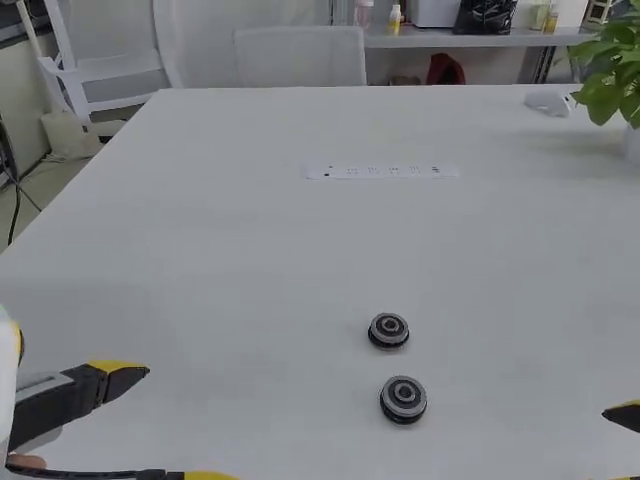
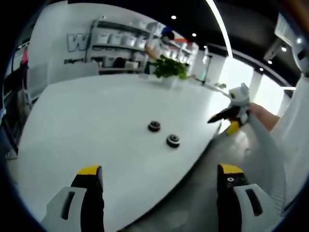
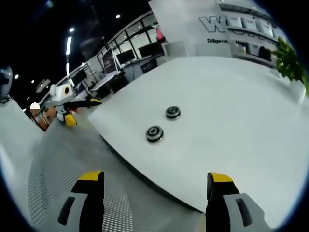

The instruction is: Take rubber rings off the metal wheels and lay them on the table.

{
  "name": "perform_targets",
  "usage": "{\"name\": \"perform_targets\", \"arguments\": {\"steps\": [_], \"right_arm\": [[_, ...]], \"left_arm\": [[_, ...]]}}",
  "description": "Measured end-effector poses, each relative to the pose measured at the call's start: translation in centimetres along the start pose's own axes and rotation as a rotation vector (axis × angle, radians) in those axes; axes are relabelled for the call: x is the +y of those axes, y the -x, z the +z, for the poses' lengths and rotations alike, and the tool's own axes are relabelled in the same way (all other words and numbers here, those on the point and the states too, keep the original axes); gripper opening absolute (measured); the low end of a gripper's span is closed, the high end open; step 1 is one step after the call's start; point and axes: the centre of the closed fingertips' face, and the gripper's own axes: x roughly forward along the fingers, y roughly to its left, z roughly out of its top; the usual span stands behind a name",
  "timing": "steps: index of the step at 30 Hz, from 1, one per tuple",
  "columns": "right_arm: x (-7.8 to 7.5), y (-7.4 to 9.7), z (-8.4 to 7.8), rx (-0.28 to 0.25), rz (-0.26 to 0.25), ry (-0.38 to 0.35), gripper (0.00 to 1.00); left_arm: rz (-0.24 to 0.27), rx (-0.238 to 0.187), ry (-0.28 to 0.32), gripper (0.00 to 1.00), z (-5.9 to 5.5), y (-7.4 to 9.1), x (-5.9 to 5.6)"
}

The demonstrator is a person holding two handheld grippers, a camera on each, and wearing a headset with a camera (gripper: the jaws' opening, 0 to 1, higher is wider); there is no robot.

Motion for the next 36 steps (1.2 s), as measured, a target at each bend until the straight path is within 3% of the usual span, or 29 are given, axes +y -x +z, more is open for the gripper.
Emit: {"name": "perform_targets", "arguments": {"steps": [5,19,21,24,31,36], "right_arm": [[-0.1,0.0,0.3,-0.004,0.003,0.027,0.86],[-0.2,0.6,1.4,-0.019,0.012,0.065,0.86],[-0.1,0.9,2.0,-0.030,0.009,0.080,0.86],[0.2,1.3,3.1,-0.064,0.015,0.093,0.85],[1.5,1.7,5.6,-0.102,0.022,0.178,0.84],[2.3,2.2,7.7,-0.146,0.038,0.220,0.83]], "left_arm": [[0.000,-0.020,-0.028,1.00,0.9,0.1,0.1],[-0.003,0.005,-0.094,1.00,2.5,1.0,0.0],[-0.005,0.034,-0.129,0.99,2.4,1.4,0.0],[-0.002,0.039,-0.161,0.99,2.9,1.9,0.0],[0.006,-0.002,-0.180,0.98,4.7,2.7,0.5],[-0.007,-0.017,-0.200,0.98,5.3,2.7,0.1]]}}
